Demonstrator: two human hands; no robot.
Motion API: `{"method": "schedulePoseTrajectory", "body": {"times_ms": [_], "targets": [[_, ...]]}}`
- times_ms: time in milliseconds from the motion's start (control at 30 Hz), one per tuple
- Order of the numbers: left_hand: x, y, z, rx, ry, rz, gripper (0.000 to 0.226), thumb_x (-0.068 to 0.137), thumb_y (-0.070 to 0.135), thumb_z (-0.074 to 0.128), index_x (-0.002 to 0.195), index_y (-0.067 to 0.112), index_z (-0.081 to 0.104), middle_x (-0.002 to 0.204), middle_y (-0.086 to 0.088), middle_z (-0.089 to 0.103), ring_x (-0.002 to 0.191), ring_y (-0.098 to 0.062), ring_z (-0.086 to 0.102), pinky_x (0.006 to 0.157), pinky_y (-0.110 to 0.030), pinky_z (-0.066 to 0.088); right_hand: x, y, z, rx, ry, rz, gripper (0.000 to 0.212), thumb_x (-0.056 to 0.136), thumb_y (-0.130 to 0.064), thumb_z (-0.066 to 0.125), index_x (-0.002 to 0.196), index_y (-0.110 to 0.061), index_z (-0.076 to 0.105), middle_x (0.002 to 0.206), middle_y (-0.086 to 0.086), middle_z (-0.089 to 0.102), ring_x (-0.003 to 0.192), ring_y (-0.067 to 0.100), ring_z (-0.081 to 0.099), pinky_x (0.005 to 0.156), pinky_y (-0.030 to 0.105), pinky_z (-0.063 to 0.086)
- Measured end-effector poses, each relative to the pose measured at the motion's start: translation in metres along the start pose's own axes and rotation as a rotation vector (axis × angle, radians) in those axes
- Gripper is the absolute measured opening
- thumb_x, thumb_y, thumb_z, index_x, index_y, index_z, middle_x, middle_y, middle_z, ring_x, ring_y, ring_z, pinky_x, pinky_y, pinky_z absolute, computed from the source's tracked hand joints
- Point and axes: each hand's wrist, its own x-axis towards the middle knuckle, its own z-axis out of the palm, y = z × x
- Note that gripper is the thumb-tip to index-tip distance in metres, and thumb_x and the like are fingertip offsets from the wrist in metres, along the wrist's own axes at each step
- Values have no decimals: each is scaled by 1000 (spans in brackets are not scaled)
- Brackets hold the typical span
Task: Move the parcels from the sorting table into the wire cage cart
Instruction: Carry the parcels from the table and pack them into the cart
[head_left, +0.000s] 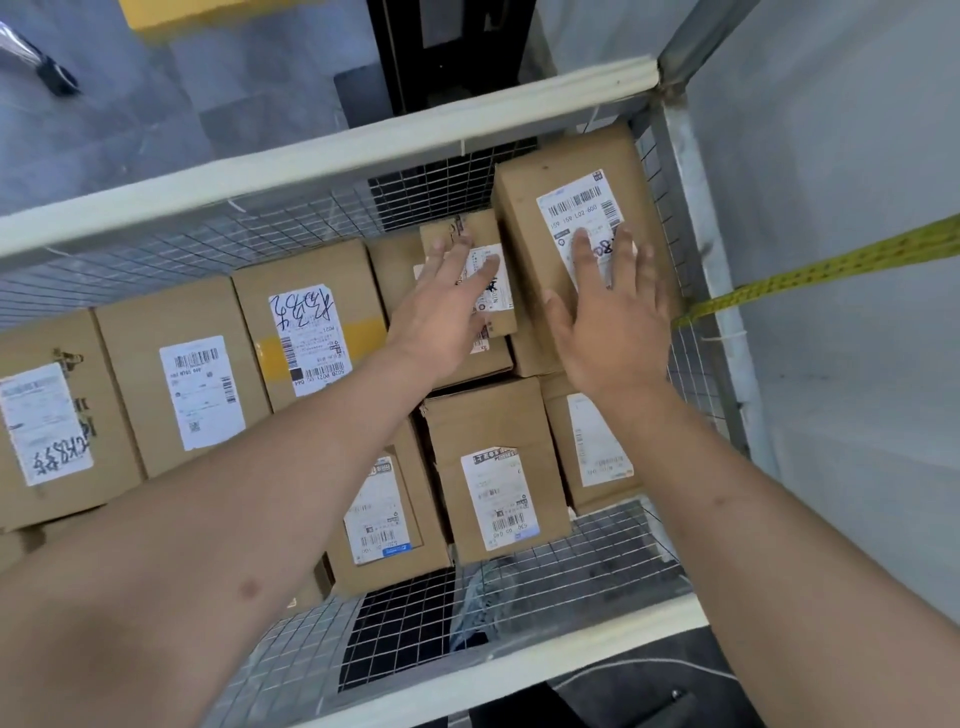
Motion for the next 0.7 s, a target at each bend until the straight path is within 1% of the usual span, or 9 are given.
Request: {"method": "schedulePoseTrajectory", "body": {"times_ms": [67, 133, 267, 367, 433, 500, 600, 700], "targets": [[1, 1, 1, 41, -37, -8, 69, 105, 25, 59, 164, 28, 23, 174, -3, -4, 159, -31, -4, 125, -50, 20, -2, -1, 1, -11, 1, 3, 69, 107, -54, 34, 166, -30, 8, 172, 16, 6, 157, 43, 8, 125, 57, 18], [3, 3, 1, 79, -52, -3, 71, 105, 26, 58, 165, 27, 20, 174, -5, -5, 159, -34, -3, 125, -51, 21, -1, -2, 1, -20, -5, 6, 69, 107, -53, 34, 166, -29, 8, 172, 17, 6, 157, 43, 8, 125, 57, 17], [6, 7, -7, 154, -89, -9, 73, 103, 29, 60, 164, 25, 21, 173, -10, -2, 158, -39, 3, 125, -53, 20, 2, -7, 0, -27, -32, 17, 68, 108, -52, 35, 166, -28, 9, 172, 17, 3, 157, 44, 6, 125, 57, 15], [6, 11, -19, 163, -127, -5, 72, 102, 29, 61, 164, 22, 25, 172, -14, 3, 157, -41, 8, 126, -53, 20, 4, -9, -8, -6, -61, 29, 69, 107, -51, 40, 165, -26, 14, 171, 18, 5, 156, 45, 7, 125, 56, 17], [2, 15, -31, 176, -136, 15, 72, 101, 28, 60, 163, 19, 24, 171, -16, 9, 155, -41, 16, 124, -51, 25, 3, -14, -17, 1, -70, 44, 68, 105, -49, 45, 164, -23, 19, 170, 19, 10, 155, 46, 12, 125, 53, 18], [-7, 21, -46, 197, -117, 50, 70, 101, 26, 59, 162, 15, 27, 168, -17, 19, 149, -39, 27, 120, -50, 32, -4, -21, -27, 20, -56, 34, 66, 105, -44, 47, 162, -19, 26, 169, 20, 16, 154, 45, 18, 124, 51, 21], [-26, 34, -72, 220, -85, 108, 59, 101, 24, 57, 156, 12, 38, 159, -15, 35, 140, -38, 40, 108, -53, 44, -23, -32, -46, 68, -27, -43, 59, 104, -38, 49, 157, -15, 36, 165, 18, 30, 150, 39, 30, 118, 49, 30], [-51, 50, -102, 251, -48, 156, 53, 100, 27, 57, 150, 15, 45, 150, -11, 44, 134, -35, 46, 99, -51, 50, -48, -39, -70, 128, -13, -93, 49, 103, -36, 49, 146, -13, 49, 157, 18, 43, 145, 38, 39, 114, 49, 37]]}}
